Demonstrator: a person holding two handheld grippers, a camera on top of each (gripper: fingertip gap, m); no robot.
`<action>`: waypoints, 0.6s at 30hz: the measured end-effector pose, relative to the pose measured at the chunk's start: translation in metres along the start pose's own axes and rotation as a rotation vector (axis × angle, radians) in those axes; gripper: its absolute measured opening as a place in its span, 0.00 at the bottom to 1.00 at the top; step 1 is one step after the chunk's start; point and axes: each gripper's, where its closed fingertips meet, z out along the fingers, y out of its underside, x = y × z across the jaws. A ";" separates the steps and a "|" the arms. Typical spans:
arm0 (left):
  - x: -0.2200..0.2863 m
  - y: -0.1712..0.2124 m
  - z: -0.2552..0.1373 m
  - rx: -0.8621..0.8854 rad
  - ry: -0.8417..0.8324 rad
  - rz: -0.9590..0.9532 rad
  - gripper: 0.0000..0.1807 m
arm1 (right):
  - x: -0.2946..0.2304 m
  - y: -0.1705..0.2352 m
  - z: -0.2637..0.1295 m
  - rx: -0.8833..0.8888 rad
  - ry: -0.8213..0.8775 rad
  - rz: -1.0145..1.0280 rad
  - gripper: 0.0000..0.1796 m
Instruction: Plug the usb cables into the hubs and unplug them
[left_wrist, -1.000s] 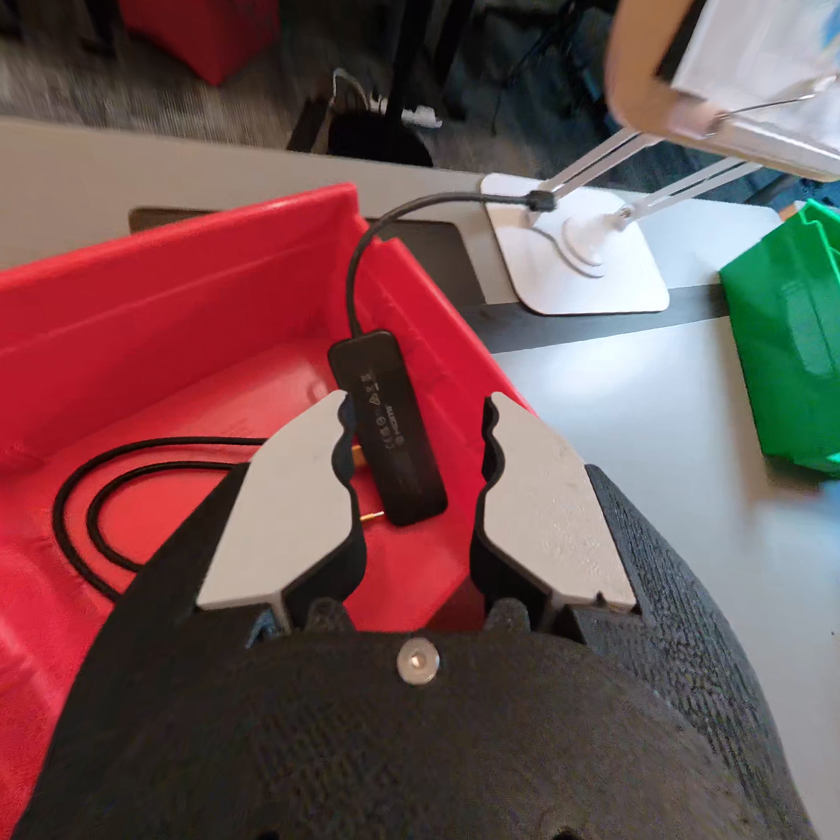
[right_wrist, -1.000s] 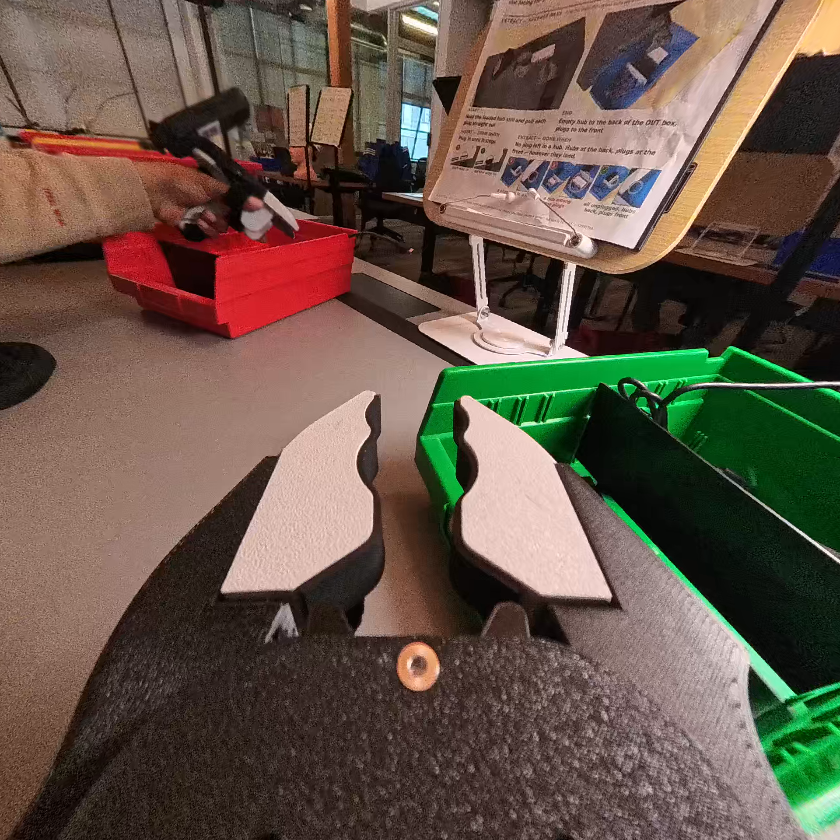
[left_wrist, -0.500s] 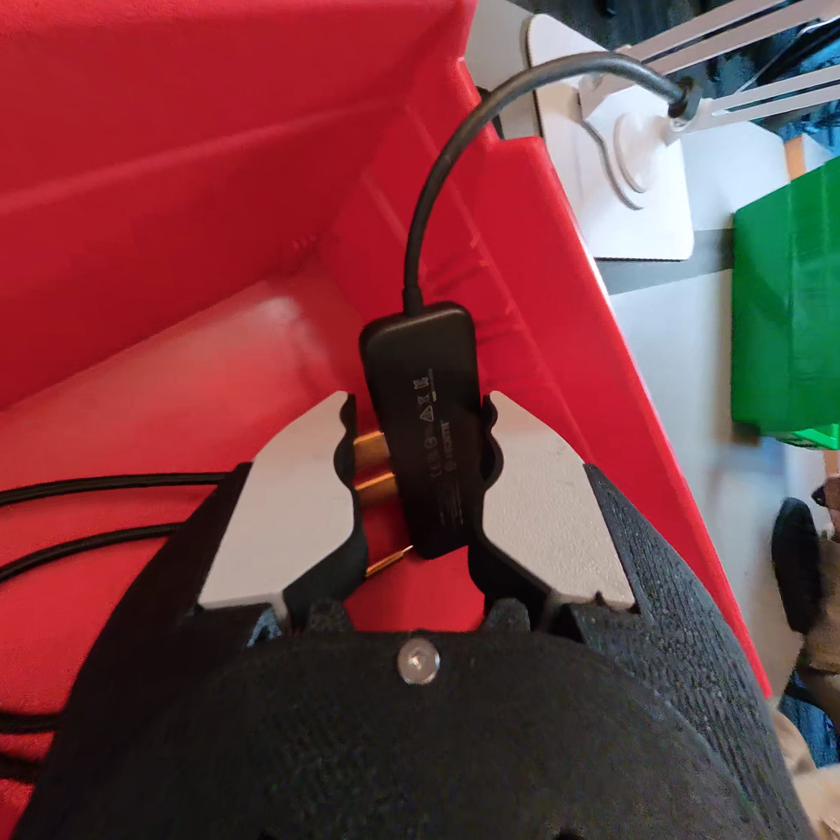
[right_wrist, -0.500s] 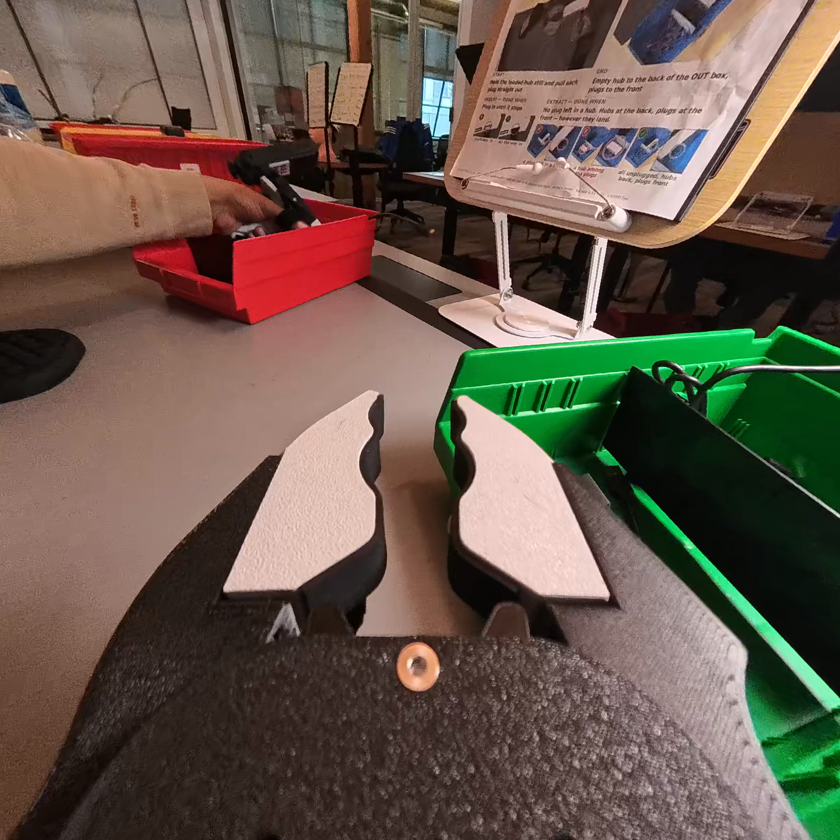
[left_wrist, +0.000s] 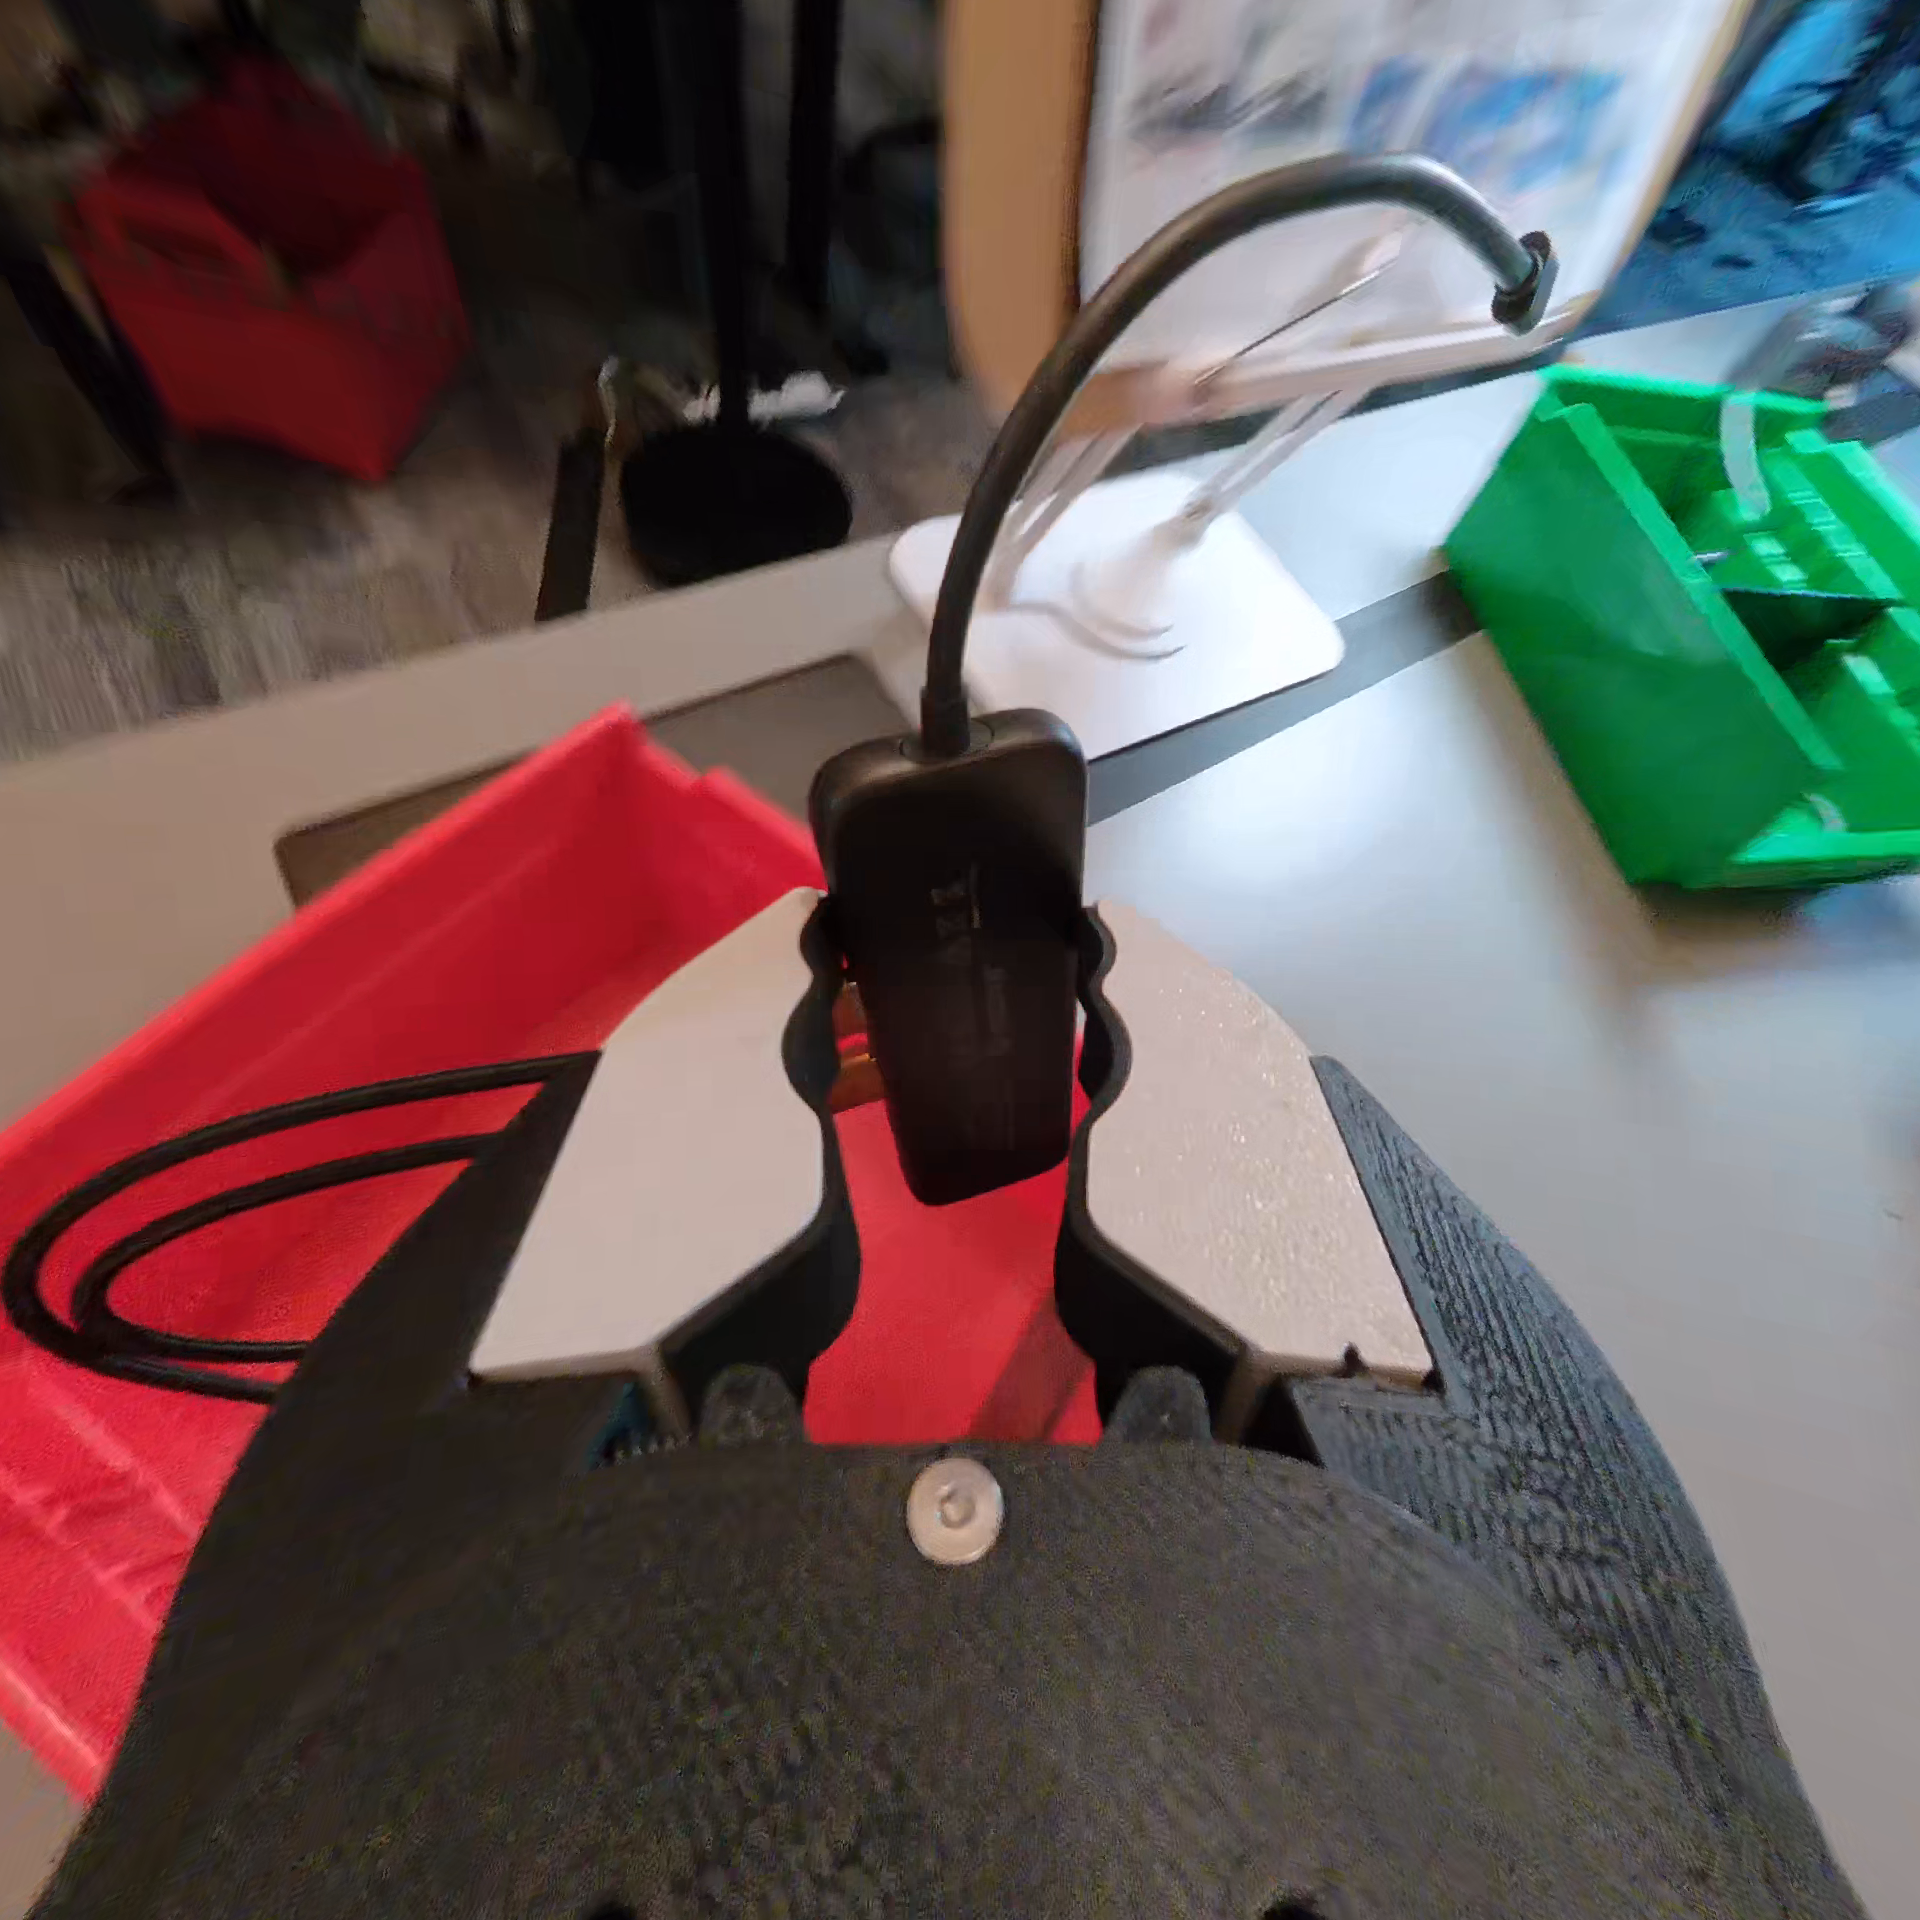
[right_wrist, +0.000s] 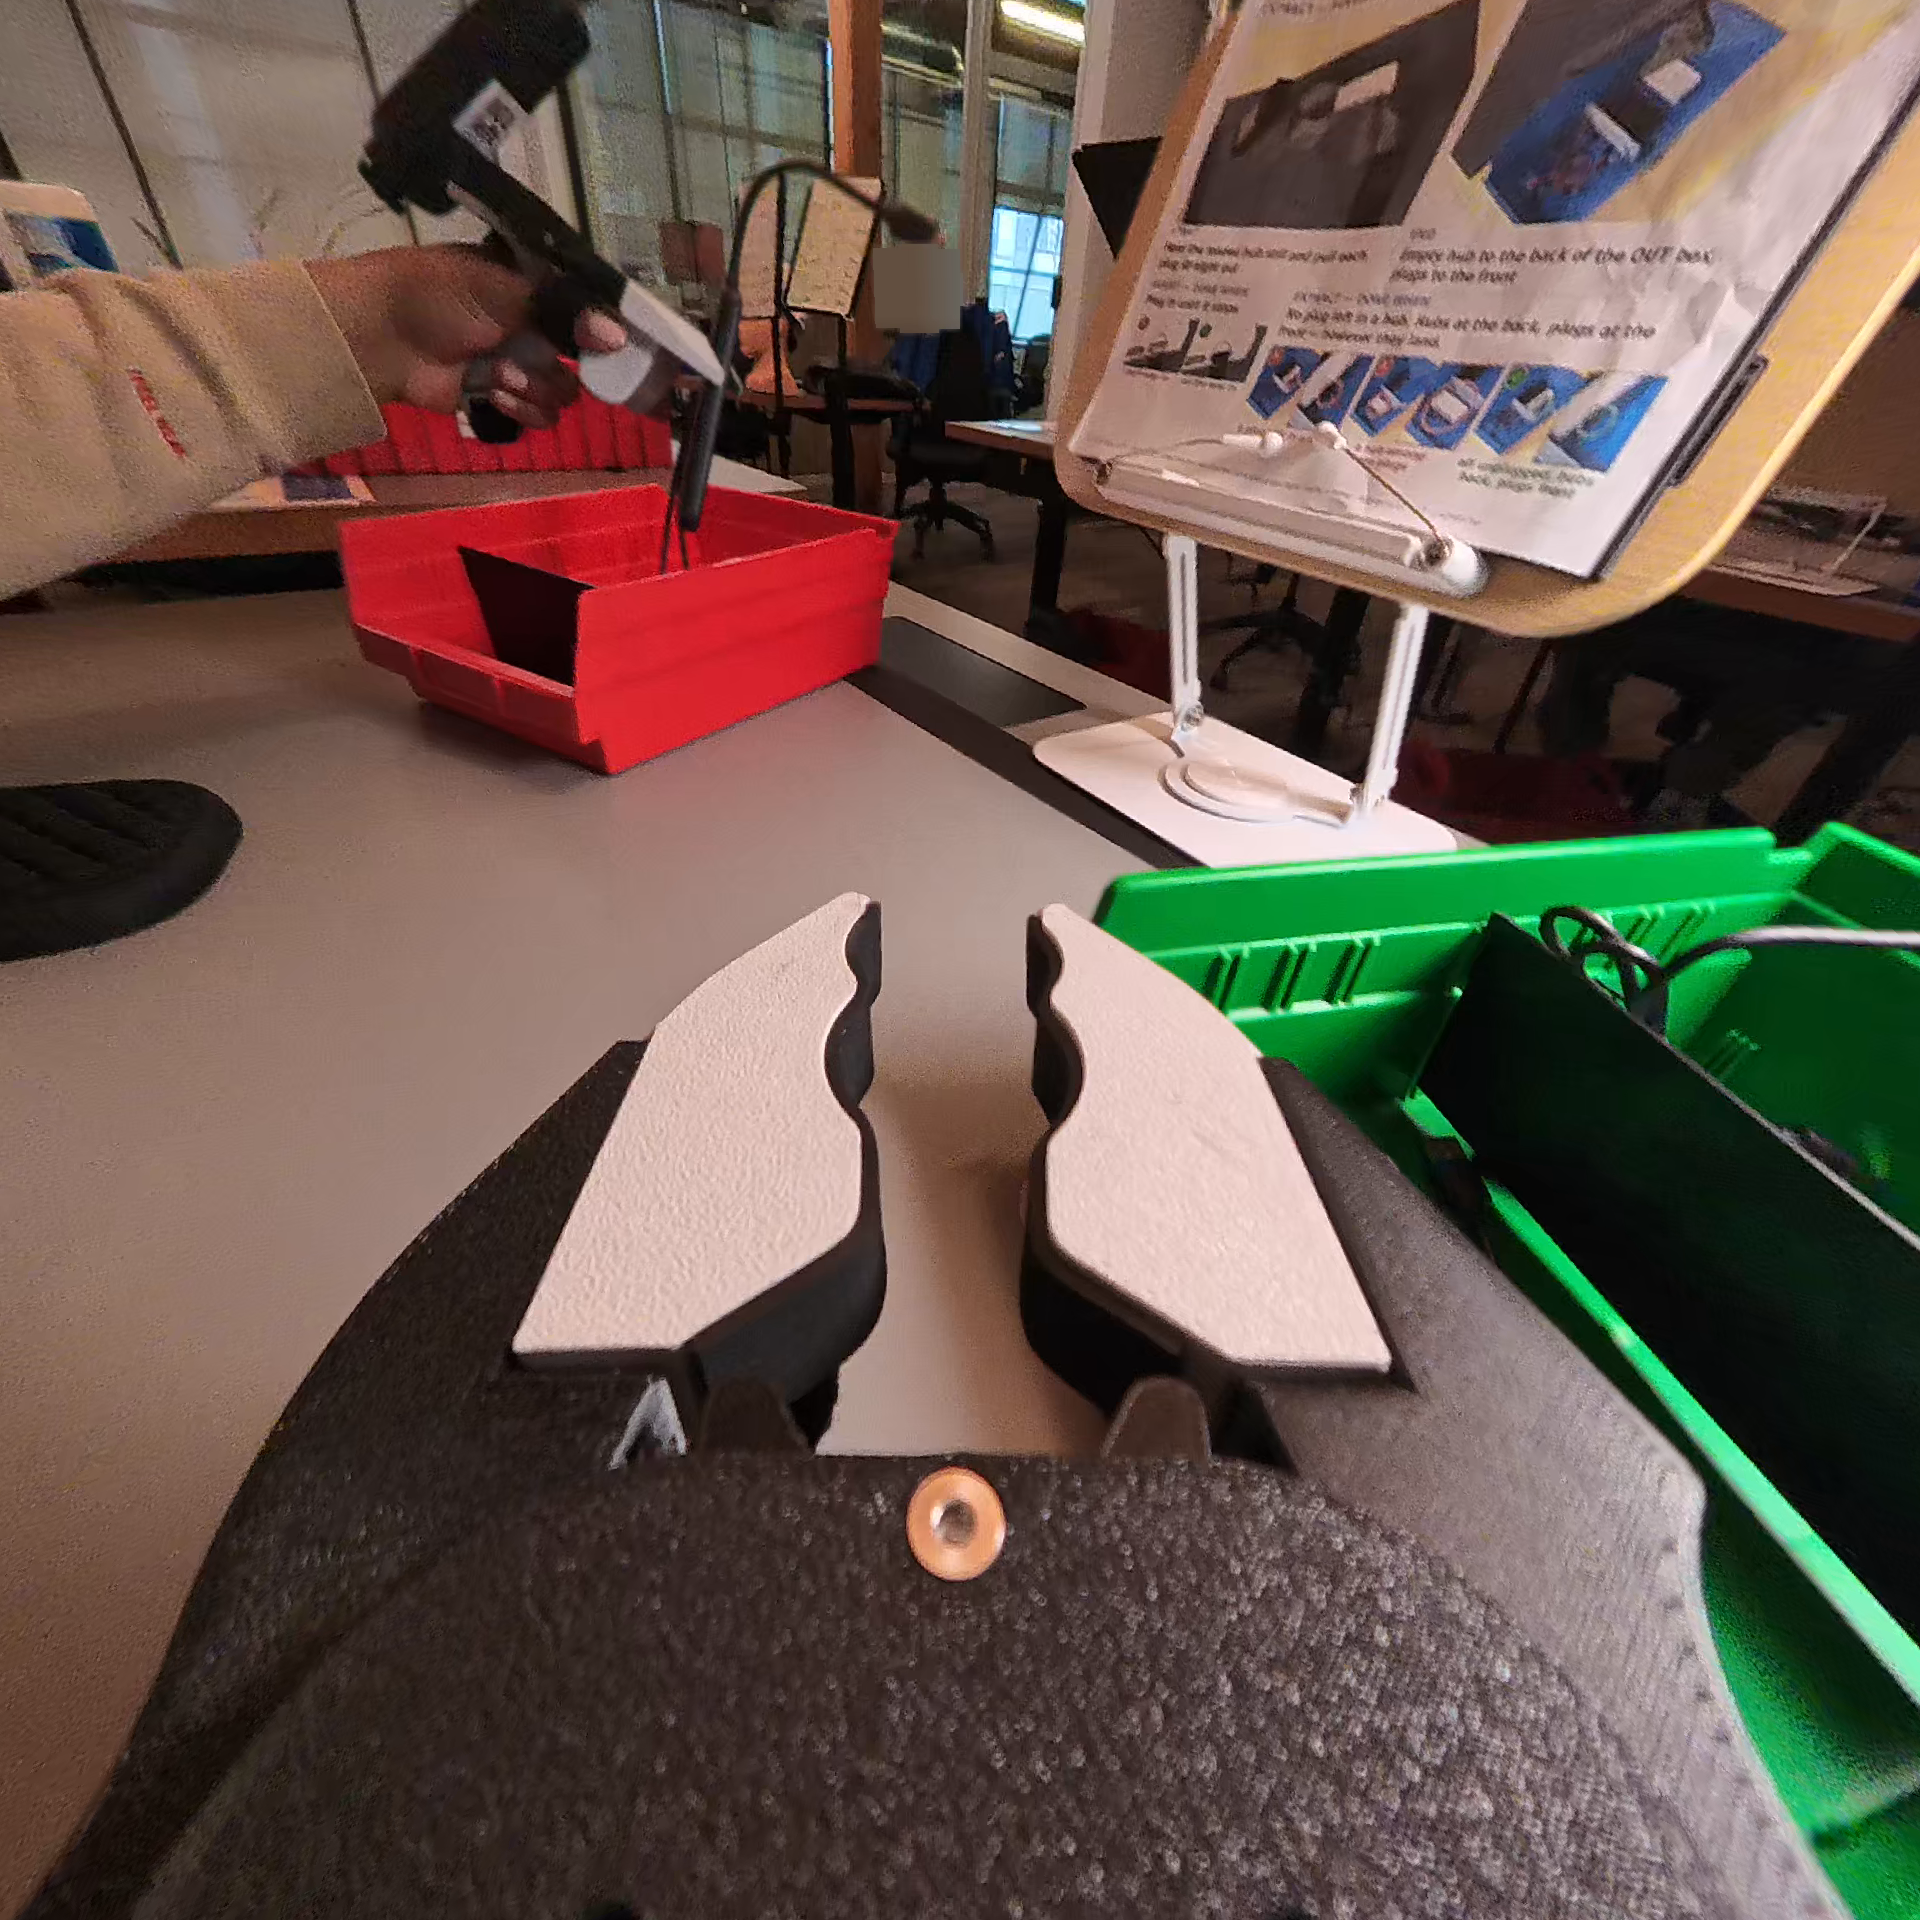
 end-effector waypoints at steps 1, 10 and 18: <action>0.019 -0.011 -0.010 0.032 0.037 0.039 0.24 | -0.005 -0.006 0.003 0.007 -0.015 -0.006 0.15; 0.249 -0.044 -0.077 0.165 0.677 0.337 0.24 | -0.097 -0.093 0.053 0.043 -0.206 -0.309 0.25; 0.373 0.000 -0.130 0.168 1.321 0.374 0.24 | -0.153 -0.144 0.068 0.128 -0.238 -0.625 0.29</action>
